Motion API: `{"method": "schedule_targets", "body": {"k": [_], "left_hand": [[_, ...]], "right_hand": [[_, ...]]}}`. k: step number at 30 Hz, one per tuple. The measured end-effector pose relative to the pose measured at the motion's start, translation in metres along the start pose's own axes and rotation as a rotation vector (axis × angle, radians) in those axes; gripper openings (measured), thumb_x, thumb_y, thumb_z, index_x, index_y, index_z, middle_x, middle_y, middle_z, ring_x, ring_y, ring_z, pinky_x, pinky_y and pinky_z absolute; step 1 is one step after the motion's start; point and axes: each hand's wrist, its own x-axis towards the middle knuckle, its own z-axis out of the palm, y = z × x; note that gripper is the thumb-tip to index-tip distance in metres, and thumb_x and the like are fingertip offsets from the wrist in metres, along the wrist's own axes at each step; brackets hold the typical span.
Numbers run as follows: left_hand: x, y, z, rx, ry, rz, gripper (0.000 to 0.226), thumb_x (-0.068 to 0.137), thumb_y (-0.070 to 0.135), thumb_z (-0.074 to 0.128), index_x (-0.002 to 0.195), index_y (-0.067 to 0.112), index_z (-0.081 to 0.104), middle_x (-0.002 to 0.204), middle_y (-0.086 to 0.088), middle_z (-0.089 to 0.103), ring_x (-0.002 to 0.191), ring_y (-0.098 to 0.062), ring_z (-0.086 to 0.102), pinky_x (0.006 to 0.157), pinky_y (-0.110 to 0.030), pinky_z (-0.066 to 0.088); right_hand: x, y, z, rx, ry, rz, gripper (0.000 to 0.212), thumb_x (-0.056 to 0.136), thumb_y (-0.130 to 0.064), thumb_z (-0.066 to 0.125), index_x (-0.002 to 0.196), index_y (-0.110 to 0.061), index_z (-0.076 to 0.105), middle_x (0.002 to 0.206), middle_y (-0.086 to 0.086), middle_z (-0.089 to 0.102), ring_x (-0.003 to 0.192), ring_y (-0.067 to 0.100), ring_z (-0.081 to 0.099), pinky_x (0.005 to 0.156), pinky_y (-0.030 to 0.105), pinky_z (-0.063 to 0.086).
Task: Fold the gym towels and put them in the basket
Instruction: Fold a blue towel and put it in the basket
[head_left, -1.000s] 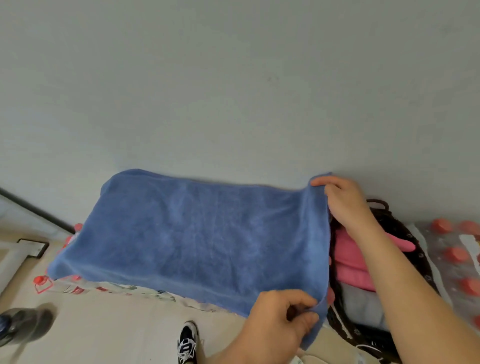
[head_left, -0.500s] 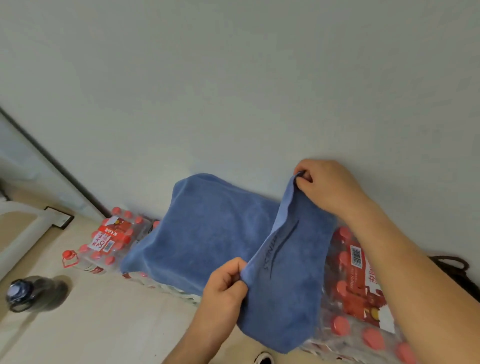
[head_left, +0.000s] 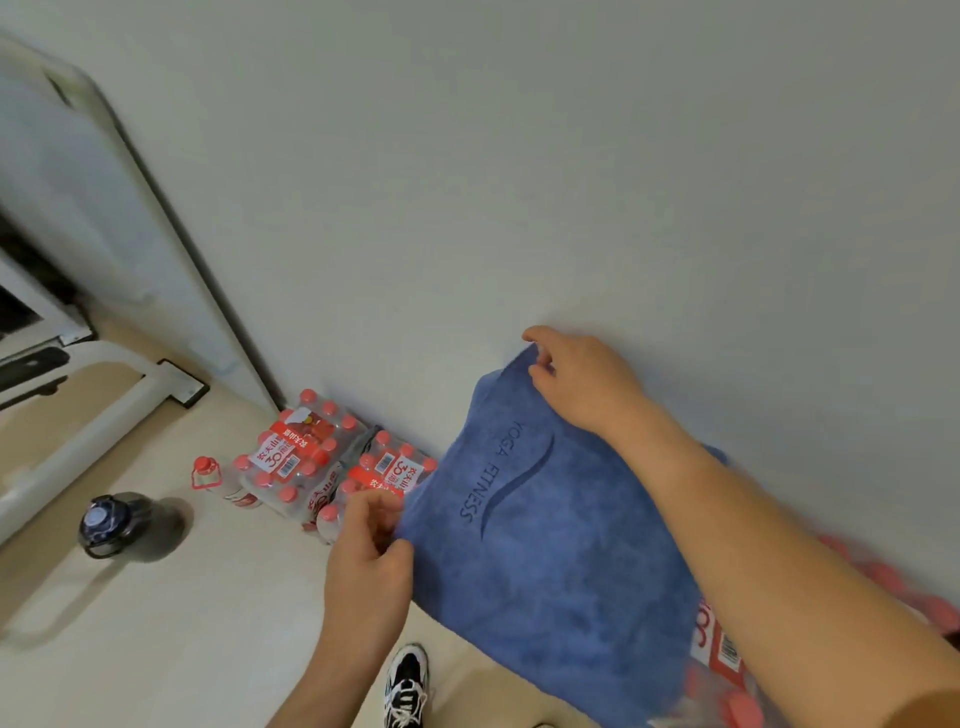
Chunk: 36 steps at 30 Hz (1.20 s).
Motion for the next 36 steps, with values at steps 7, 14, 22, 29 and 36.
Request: {"method": "schedule_targets", "body": {"k": [7, 14, 22, 29, 36], "left_hand": [[-0.010, 0.005, 0.044, 0.475, -0.332, 0.462, 0.035, 0.066, 0.008, 0.043, 0.085, 0.034, 0.055, 0.090, 0.019, 0.052, 0.086, -0.002, 0.051, 0.073, -0.010, 0.038], [-0.079, -0.002, 0.155, 0.875, -0.726, 0.838, 0.023, 0.074, 0.048, 0.045, 0.076, 0.027, 0.055, 0.068, 0.010, 0.054, 0.060, -0.014, 0.056, 0.042, -0.024, 0.039], [-0.105, -0.005, 0.190, 1.232, -0.528, 0.853, 0.061, 0.043, 0.019, 0.082, 0.101, 0.011, 0.064, 0.061, -0.002, 0.053, 0.046, -0.018, 0.050, 0.033, -0.026, 0.035], [-0.106, 0.005, 0.198, 1.365, -0.528, 0.737, 0.052, 0.072, 0.018, 0.064, 0.121, 0.011, 0.046, 0.081, -0.001, 0.060, 0.054, -0.017, 0.049, 0.047, -0.028, 0.032], [-0.168, 0.007, 0.238, 0.905, -0.898, 0.724, 0.026, 0.079, 0.022, 0.044, 0.105, 0.019, 0.045, 0.079, 0.001, 0.051, 0.065, -0.020, 0.042, 0.052, -0.031, 0.029]], "right_hand": [[-0.101, 0.072, 0.009, 0.146, 0.221, 0.438, 0.034, 0.092, -0.027, 0.052, 0.125, -0.018, 0.056, 0.100, 0.002, 0.064, 0.094, 0.025, 0.060, 0.083, 0.038, 0.049], [-0.189, 0.122, 0.034, 0.349, 0.189, 0.740, 0.028, 0.092, -0.034, 0.056, 0.115, -0.018, 0.057, 0.100, 0.002, 0.064, 0.098, 0.025, 0.062, 0.074, 0.031, 0.043], [-0.157, 0.144, 0.033, 0.518, 0.217, 0.720, 0.040, 0.087, -0.041, 0.057, 0.065, -0.009, 0.062, 0.060, 0.008, 0.067, 0.060, 0.024, 0.064, 0.060, 0.035, 0.052], [-0.145, 0.155, 0.031, 0.505, 0.162, 0.669, 0.032, 0.085, -0.028, 0.053, 0.058, -0.019, 0.039, 0.069, 0.002, 0.055, 0.066, 0.024, 0.053, 0.054, 0.026, 0.034], [-0.235, 0.214, 0.018, 0.536, 0.287, 0.667, 0.023, 0.084, -0.017, 0.053, 0.065, -0.016, 0.040, 0.062, -0.001, 0.048, 0.058, 0.020, 0.045, 0.048, 0.032, 0.025]]}}
